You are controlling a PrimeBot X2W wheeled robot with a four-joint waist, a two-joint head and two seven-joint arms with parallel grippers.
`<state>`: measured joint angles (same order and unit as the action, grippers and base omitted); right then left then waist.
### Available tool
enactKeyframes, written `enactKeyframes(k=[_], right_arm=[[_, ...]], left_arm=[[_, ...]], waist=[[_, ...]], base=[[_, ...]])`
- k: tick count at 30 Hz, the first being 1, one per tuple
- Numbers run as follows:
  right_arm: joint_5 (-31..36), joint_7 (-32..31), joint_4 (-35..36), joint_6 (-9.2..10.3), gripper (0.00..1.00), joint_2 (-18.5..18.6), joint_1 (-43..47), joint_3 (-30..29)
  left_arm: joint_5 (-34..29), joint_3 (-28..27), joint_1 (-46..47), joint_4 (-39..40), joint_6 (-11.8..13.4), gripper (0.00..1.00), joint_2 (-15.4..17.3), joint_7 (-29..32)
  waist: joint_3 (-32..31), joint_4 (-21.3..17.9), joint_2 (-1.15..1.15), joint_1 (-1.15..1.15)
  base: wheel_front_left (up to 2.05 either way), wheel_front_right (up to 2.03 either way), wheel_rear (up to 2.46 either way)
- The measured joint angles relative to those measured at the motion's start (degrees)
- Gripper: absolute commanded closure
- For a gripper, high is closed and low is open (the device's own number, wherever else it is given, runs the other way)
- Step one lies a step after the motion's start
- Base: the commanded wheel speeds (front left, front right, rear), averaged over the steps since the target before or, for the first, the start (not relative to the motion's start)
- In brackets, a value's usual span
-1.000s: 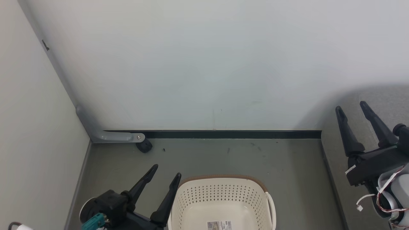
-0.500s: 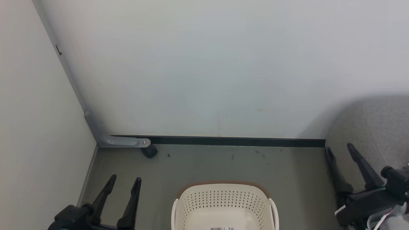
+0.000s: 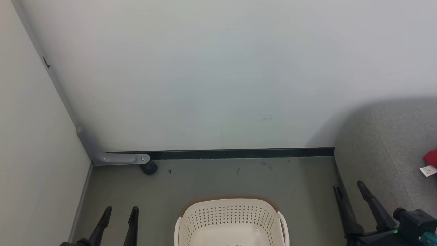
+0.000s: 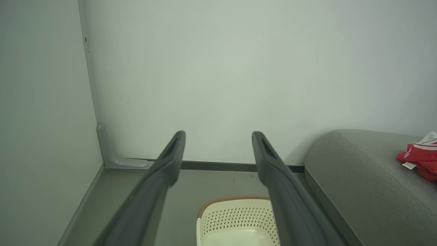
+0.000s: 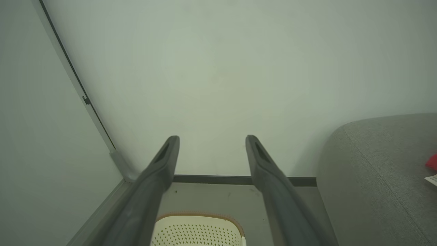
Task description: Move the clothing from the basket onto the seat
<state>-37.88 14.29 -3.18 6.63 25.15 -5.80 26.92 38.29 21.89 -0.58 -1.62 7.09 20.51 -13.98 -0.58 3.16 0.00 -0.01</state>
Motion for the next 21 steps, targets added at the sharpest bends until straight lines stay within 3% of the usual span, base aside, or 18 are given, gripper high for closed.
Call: enactKeyframes(k=[10,21], right_arm=[[3.3,0.0,0.0,0.43,0.00,-1.7,1.4,-3.1],[6.0,0.0,0.1,0.44,0.00,-3.1,1.8,-4.8]], left_arm=[[-3.8,-3.1,-0.1,-0.2,0.0,0.00,-3.6,-0.3],[-6.5,-4.2,-1.1,-0.2,0.0,0.00,-5.4,-0.3]], waist=[[0.6,-1.1,0.00,0.01],[0.5,-1.7,0.00,0.01]], base=[[0.00,0.00,0.00],[0.00,0.00,0.00]])
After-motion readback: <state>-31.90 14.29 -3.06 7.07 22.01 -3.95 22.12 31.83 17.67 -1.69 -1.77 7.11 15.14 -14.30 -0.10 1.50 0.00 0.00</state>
